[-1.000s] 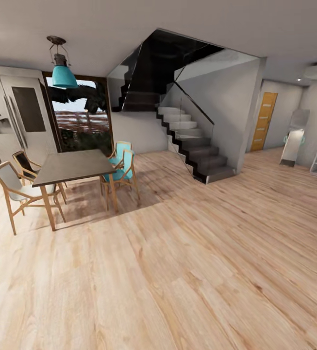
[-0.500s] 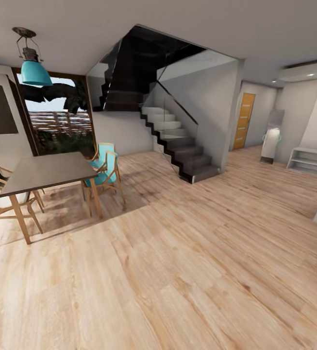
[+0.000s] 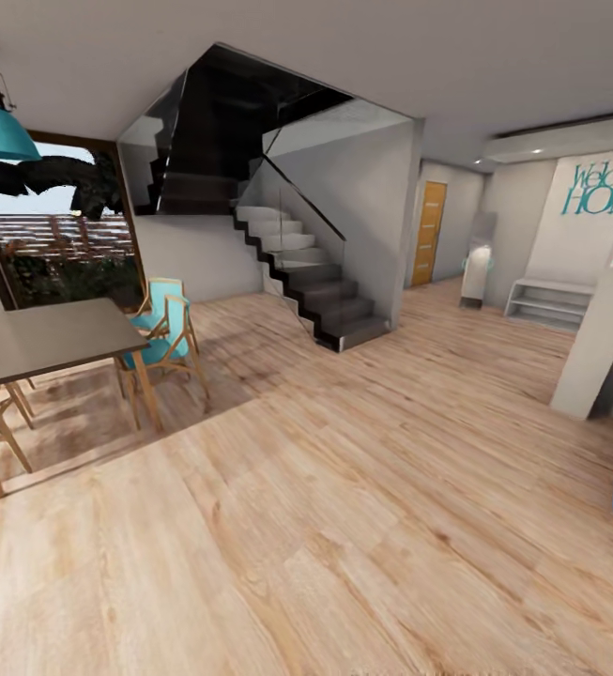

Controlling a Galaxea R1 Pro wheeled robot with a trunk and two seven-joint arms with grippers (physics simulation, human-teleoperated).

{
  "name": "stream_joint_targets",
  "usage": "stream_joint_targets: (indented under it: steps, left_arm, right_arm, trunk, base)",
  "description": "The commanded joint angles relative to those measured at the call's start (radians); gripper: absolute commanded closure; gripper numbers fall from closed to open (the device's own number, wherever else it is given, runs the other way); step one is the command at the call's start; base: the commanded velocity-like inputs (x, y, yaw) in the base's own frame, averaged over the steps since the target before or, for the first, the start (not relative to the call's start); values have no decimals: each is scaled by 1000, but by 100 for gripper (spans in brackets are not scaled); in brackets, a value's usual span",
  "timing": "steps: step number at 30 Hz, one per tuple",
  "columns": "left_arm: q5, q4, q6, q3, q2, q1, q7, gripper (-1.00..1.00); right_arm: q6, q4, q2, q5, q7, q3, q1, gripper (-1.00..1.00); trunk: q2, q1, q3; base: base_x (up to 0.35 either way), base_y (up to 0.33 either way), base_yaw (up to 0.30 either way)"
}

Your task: Turn on the radio receiver that's on the table in the living room.

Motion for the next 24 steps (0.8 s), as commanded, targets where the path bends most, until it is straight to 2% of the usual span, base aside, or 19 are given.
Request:
stream_joint_targets:
  steps: [1, 24]
  left_arm:
    - [0, 0, 0, 0, 0, 0, 0, -100]
    - [0, 0, -1, 0, 0, 0, 0, -100]
  right_arm:
    - [0, 0, 0, 0, 0, 0, 0, -100]
    - [0, 0, 1, 1, 0, 1, 0, -100]
  trunk:
    - [0, 0, 0]
    - [0, 0, 1]
  base:
    - [0, 0, -280]
    - [0, 0, -281]
